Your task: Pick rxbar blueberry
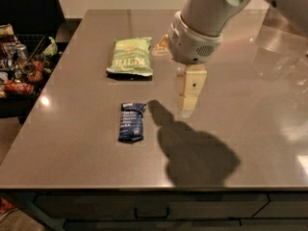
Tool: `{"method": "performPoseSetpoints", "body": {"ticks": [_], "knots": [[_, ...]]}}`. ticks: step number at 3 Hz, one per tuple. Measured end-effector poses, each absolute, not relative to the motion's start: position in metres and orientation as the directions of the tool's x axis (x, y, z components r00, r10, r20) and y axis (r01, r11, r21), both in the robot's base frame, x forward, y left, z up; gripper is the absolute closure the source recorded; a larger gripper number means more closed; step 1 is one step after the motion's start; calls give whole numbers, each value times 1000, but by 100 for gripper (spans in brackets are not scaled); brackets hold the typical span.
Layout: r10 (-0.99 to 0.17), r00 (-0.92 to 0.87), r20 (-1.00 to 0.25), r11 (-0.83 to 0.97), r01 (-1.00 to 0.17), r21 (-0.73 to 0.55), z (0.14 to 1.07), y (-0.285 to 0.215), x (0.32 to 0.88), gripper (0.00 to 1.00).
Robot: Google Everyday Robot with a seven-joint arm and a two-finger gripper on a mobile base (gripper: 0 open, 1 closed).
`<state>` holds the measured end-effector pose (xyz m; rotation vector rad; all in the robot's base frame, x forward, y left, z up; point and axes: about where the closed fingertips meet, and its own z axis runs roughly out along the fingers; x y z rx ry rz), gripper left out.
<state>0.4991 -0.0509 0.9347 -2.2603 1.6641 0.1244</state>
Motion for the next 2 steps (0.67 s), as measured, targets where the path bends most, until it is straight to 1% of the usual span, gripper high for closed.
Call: {"method": "performPoseSetpoints", "body": {"ticks": [2], "knots": [[-844, 484, -230, -470, -875, -116, 890, 15, 489, 0]]}}
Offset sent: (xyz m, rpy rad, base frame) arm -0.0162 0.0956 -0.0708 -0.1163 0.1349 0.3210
